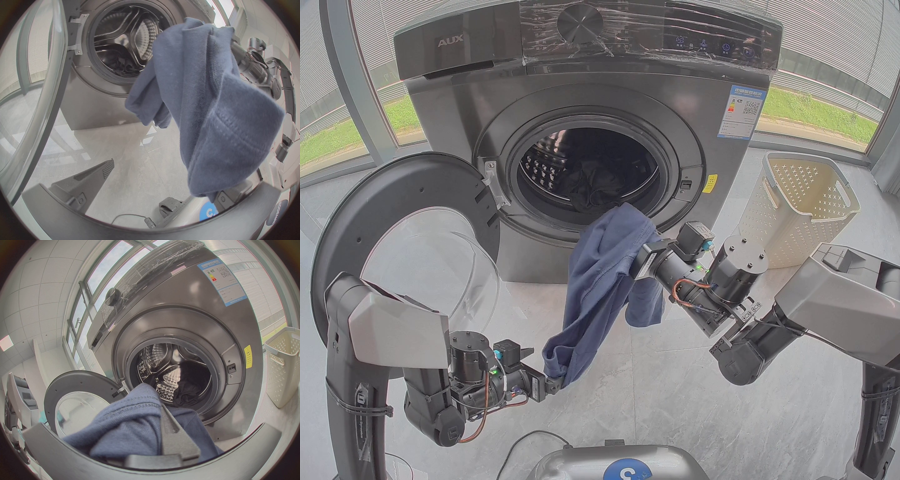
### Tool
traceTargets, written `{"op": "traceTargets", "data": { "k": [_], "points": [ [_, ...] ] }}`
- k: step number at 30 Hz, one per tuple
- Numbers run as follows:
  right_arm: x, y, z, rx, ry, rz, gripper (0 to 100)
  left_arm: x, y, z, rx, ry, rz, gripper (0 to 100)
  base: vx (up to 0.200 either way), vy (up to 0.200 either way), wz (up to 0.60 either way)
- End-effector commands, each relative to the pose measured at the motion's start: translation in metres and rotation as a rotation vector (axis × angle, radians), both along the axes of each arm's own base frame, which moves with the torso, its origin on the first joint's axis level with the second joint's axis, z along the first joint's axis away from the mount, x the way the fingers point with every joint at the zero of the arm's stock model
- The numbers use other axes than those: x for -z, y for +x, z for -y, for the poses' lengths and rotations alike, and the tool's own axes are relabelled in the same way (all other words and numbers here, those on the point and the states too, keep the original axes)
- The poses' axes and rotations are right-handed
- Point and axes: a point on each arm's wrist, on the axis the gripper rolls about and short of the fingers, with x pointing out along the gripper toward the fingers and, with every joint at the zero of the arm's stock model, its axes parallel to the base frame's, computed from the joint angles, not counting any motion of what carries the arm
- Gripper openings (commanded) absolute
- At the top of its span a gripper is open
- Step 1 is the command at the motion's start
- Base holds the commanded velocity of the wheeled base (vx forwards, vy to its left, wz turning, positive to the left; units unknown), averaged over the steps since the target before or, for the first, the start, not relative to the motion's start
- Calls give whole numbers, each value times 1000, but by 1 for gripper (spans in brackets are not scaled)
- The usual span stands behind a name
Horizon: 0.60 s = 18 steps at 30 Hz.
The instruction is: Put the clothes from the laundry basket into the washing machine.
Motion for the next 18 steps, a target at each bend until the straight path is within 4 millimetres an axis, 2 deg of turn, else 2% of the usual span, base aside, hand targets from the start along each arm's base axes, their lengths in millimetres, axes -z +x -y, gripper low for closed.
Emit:
{"op": "traceTargets", "data": {
  "k": [1, 10, 13, 18],
  "points": [
    [-4, 2, 2, 7, 14, 21, 0, -3, -9, 3, 31, 6, -9, 100, 0, 0, 0],
    [-5, 14, 13, 44, 19, 31, 0, -13, -8, 2, 31, -8, 22, 100, 0, 0, 0],
    [-7, 28, 25, 86, 29, 51, 0, -13, -8, 2, 30, -8, 22, 100, 0, 0, 0],
    [1, 36, 31, 104, 22, 37, 0, -25, 7, 5, 9, -46, 89, 100, 0, 0, 0]
  ]
}}
